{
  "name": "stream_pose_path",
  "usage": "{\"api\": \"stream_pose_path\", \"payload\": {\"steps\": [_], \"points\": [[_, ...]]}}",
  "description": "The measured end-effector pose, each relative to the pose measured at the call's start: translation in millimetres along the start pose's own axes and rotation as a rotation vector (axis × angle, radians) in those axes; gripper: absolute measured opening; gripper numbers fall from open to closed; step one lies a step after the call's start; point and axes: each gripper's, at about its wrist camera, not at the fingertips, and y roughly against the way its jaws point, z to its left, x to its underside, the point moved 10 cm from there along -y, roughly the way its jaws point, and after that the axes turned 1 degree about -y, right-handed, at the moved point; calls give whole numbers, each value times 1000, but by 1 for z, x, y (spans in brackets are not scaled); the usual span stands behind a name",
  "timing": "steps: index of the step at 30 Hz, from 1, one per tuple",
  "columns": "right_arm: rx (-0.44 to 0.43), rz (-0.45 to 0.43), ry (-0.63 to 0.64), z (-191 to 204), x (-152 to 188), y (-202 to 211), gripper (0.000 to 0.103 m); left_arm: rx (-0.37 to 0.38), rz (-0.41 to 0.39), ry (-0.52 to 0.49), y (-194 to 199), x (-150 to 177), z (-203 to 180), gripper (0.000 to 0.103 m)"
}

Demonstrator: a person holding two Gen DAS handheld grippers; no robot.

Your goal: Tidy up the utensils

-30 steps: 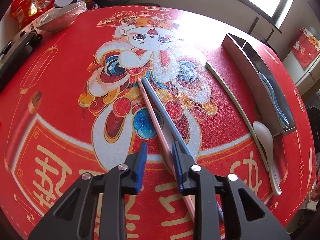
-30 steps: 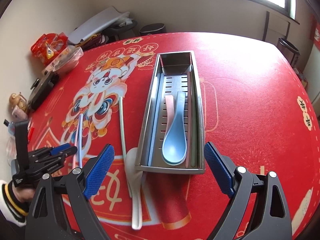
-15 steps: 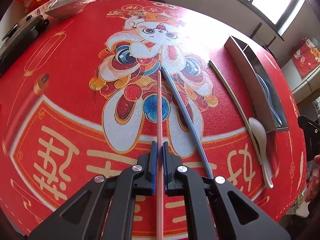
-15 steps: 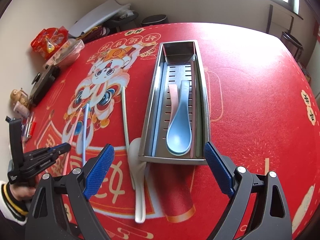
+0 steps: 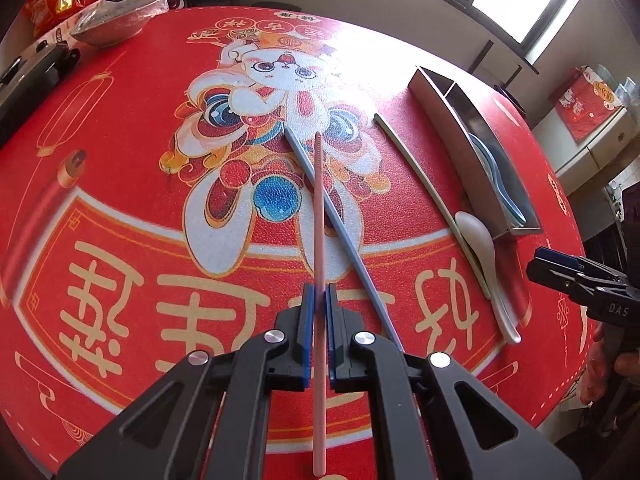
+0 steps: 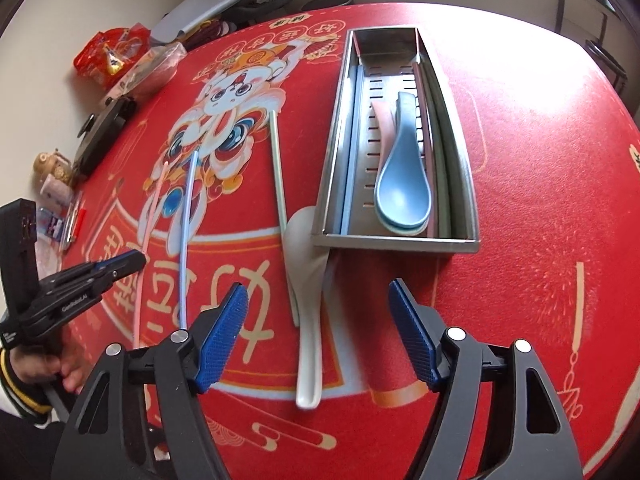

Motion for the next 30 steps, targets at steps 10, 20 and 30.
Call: {"api": "stream_pose_path", "payload": {"steps": [10,20,30], "points": [[0,46,-8,9,20,-12,47,-34,12,14,-3,13,21,5],[89,99,58,12,51,-15,37,-22,12,-3,-6,21,23,5],[134,96,32,7,70,-17,29,-14,10,-38,-6,23,21,6]]}}
